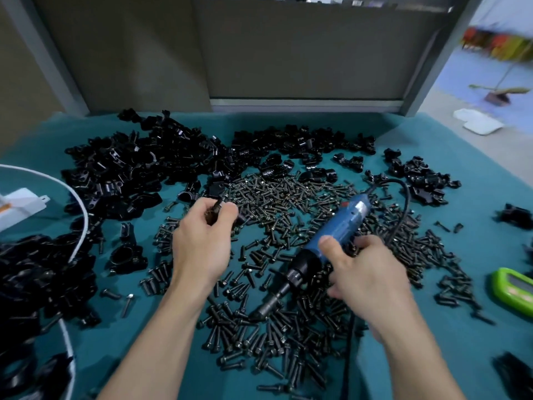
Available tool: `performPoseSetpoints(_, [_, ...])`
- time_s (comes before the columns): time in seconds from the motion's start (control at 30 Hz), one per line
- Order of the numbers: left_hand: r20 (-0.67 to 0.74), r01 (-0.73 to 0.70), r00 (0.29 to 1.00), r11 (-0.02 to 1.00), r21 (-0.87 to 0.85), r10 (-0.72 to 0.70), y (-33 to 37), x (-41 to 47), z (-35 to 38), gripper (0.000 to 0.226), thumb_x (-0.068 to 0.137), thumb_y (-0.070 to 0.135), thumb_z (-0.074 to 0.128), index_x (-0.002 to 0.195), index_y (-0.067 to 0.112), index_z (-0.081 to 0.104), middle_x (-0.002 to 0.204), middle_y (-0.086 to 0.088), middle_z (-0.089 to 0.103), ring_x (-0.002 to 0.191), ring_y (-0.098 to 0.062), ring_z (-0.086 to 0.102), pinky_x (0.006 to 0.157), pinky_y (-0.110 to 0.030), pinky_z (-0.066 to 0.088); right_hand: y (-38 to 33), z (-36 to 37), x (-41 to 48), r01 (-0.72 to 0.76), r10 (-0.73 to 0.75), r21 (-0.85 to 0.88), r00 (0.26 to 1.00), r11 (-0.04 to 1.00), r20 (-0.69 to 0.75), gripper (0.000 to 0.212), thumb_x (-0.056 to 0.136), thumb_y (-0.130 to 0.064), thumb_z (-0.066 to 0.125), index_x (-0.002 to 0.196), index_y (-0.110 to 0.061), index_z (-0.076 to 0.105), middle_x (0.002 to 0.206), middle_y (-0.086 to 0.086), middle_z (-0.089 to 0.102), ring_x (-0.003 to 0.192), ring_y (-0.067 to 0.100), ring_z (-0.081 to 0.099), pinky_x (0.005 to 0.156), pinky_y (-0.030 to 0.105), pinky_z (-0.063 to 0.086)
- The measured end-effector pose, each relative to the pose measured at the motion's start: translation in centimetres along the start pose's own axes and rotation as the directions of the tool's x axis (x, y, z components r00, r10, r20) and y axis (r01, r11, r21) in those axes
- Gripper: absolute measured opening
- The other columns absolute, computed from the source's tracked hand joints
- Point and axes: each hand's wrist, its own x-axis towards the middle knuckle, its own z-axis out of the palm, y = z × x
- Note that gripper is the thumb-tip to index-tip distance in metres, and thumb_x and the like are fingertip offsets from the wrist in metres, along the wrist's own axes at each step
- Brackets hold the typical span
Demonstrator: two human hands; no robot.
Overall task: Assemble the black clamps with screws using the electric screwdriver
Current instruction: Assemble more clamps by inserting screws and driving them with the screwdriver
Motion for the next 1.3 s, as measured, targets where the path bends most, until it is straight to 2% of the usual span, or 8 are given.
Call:
performPoseSetpoints(0.2, [0.052,-0.050,0.998,0.988,0.148,0.042,0.2,-0.7,0.6,0.027,0.085,0.065,0.066,0.089,0.039,0.059,0.081,0.038,0.065,0.066,0.008,0.060,0.057,-0.027,0.038,-3.3,2.1,-0.4,-0.157,0.153,-0.127,0.987,0.979,-0.043,0.093,0.082,-0.073,0.068,0.146,-0.013,0.037,0.107,0.004,0.061,0.091,0.031,0.060,0.079,0.037,0.046])
performPoseSetpoints(0.33, [0.042,-0.030,0.999,0.991,0.129,0.025,0.4,-1.1,0.7,0.029,0.084,0.064,0.068,0.090,0.037,0.061,0.080,0.037,0.064,0.065,-0.003,0.061,0.059,-0.028,0.038,-3.6,1.6,0.1,-0.269,0.273,0.154,0.962,0.951,-0.007,0.061,0.076,-0.050,0.080,0.117,-0.010,0.060,0.092,0.006,0.073,0.073,0.024,0.071,0.067,0.035,0.059])
performPoseSetpoints(0.4, [0.009,-0.003,1.000,0.997,0.079,0.003,0.5,-1.0,0.4,0.031,0.083,0.064,0.067,0.089,0.033,0.063,0.077,0.033,0.065,0.063,-0.006,0.062,0.059,-0.029,0.038,-2.9,1.0,0.0,-0.290,0.286,0.502,0.954,0.815,0.087,0.040,0.075,-0.036,0.082,0.101,-0.010,0.067,0.070,0.001,0.073,0.056,0.017,0.061,0.050,0.027,0.051])
performPoseSetpoints(0.5, [-0.055,0.045,0.997,0.999,-0.024,-0.046,0.5,-0.5,-0.2,0.037,0.079,0.067,0.065,0.090,0.032,0.066,0.074,0.027,0.066,0.061,-0.001,0.060,0.059,-0.030,0.038,-2.6,0.1,0.4,-0.307,0.228,0.861,0.946,0.406,0.230,0.025,0.078,-0.016,0.081,0.097,-0.009,0.066,0.055,0.000,0.068,0.046,0.013,0.057,0.044,0.024,0.047])
performPoseSetpoints(0.73, [-0.095,0.052,0.994,0.995,-0.086,-0.060,0.2,-0.1,-0.6,0.047,0.068,0.075,0.061,0.089,0.034,0.066,0.079,0.019,0.069,0.061,-0.002,0.058,0.062,-0.035,0.044,-4.8,-0.1,3.4,-0.481,-0.215,0.876,0.851,0.045,0.478,0.050,0.075,0.007,0.054,0.122,-0.005,0.048,0.080,0.017,0.056,0.075,0.030,0.059,0.083,0.045,0.054])
performPoseSetpoints(1.03, [-0.107,0.014,0.994,0.996,-0.088,-0.023,-0.1,0.3,-0.6,0.016,0.086,0.054,0.074,0.089,0.041,0.065,0.084,0.024,0.068,0.065,0.011,0.056,0.067,-0.034,0.044,-7.1,2.2,7.7,-0.339,-0.443,0.914,0.799,0.225,0.406,0.064,0.065,0.018,0.062,0.122,-0.011,0.058,0.083,0.010,0.063,0.070,0.023,0.063,0.077,0.043,0.055])
performPoseSetpoints(1.2, [-0.035,0.015,0.999,0.999,-0.036,-0.016,0.5,0.1,-0.3,0.038,0.092,0.044,0.075,0.077,0.073,0.056,0.068,0.057,0.049,0.065,0.036,0.043,0.066,-0.023,0.034,-8.1,4.0,8.8,-0.350,-0.230,0.937,0.912,-0.002,0.340,0.031,0.083,0.013,0.047,0.099,-0.012,0.053,0.071,0.007,0.054,0.052,0.017,0.049,0.056,0.031,0.049])
performPoseSetpoints(1.3, [0.021,-0.049,0.999,0.998,-0.049,0.050,-0.1,0.3,-0.4,0.015,0.091,0.048,0.075,0.086,0.059,0.066,0.078,0.043,0.065,0.073,0.024,0.056,0.066,-0.025,0.037,-7.3,4.1,9.6,-0.314,-0.176,0.940,0.941,-0.136,0.289,0.029,0.084,0.013,0.046,0.094,-0.013,0.049,0.066,0.004,0.054,0.050,0.016,0.048,0.056,0.030,0.048])
